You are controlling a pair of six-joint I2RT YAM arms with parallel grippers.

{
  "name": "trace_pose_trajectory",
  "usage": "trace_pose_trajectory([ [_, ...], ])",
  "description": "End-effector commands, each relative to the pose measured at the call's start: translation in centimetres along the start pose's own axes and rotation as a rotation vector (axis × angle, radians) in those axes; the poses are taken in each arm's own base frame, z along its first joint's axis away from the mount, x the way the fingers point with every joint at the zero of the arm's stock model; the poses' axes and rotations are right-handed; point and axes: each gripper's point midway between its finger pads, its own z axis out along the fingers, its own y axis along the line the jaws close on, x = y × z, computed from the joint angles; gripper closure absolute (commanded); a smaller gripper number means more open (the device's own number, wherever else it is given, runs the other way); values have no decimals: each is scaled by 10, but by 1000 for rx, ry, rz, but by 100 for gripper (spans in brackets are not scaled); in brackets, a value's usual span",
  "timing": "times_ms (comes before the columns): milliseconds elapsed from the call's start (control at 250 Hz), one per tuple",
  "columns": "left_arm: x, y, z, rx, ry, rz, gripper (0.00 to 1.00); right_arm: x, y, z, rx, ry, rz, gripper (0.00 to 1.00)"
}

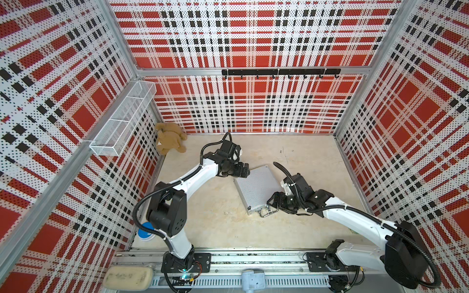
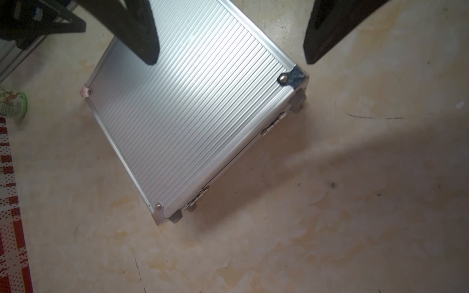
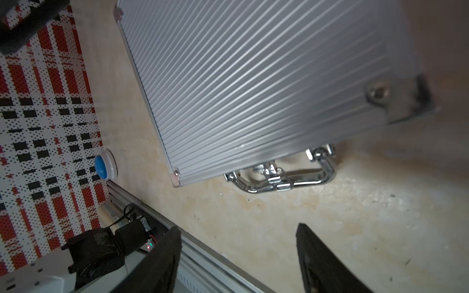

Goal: Close the poker set cases
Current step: Fasten the fastener on the poker set case.

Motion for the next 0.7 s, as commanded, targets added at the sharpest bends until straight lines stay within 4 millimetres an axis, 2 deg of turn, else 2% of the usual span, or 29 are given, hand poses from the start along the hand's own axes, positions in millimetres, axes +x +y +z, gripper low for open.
trace_pose_trajectory([
  [0,4,-10,9,12,74,116,9,-10,4,-3,-46,-99,108,26],
  [156,6,-6,26,-7,112,140,12,6,-3,6,-71,-107,141,27],
  [300,2,-4,33,-20,115,167,13,17,-9,17,-56,-121,155,27],
  [692,4,16,54,-65,147,157,23,17,-17,43,-43,-186,206,33],
])
